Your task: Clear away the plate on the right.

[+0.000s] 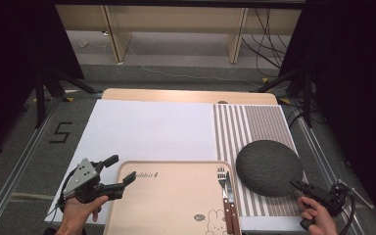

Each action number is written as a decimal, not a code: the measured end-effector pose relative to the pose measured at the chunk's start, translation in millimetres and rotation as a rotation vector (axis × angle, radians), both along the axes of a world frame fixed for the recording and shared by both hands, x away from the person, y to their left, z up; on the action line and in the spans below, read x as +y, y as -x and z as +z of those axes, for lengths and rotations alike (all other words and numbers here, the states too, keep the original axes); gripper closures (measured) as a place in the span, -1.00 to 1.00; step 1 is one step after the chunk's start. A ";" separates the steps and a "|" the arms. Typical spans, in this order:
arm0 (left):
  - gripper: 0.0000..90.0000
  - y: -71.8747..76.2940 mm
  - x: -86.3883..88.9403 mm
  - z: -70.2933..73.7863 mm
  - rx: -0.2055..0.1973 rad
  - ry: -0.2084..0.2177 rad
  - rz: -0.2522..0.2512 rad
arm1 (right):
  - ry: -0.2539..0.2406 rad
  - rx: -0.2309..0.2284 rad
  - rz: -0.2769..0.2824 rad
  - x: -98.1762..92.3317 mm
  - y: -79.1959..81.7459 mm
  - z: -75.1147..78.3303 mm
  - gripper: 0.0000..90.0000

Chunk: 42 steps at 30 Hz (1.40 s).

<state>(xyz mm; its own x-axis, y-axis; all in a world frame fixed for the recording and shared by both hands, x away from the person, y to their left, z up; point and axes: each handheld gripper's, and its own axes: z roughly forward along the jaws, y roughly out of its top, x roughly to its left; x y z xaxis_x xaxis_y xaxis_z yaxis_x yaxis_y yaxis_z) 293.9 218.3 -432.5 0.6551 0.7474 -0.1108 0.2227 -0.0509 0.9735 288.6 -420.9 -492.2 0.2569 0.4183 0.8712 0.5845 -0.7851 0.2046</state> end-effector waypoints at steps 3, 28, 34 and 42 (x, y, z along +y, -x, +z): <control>-0.63 0.1 0.4 0.4 -0.005 -0.004 -0.001 | 0.001 -0.012 -0.012 -2.2 1.1 0.5 0.92; -0.63 0.0 1.2 0.5 -0.006 0.006 0.002 | -0.099 -0.124 -0.018 18.5 13.4 24.3 0.90; -0.63 0.1 1.1 0.5 -0.006 0.004 0.002 | -0.125 -0.141 0.013 34.2 12.7 29.3 0.91; -0.63 0.3 1.5 0.6 -0.007 0.003 0.000 | -0.132 -0.147 0.080 51.9 8.3 28.9 0.91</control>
<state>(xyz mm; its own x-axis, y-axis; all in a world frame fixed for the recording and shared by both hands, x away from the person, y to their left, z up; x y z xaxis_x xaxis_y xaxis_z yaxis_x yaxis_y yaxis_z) 293.6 219.7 -431.9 0.6559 0.7471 -0.1083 0.2159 -0.0482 0.9752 280.4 -368.9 -463.3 0.0935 0.3118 0.9455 0.6173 -0.7633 0.1906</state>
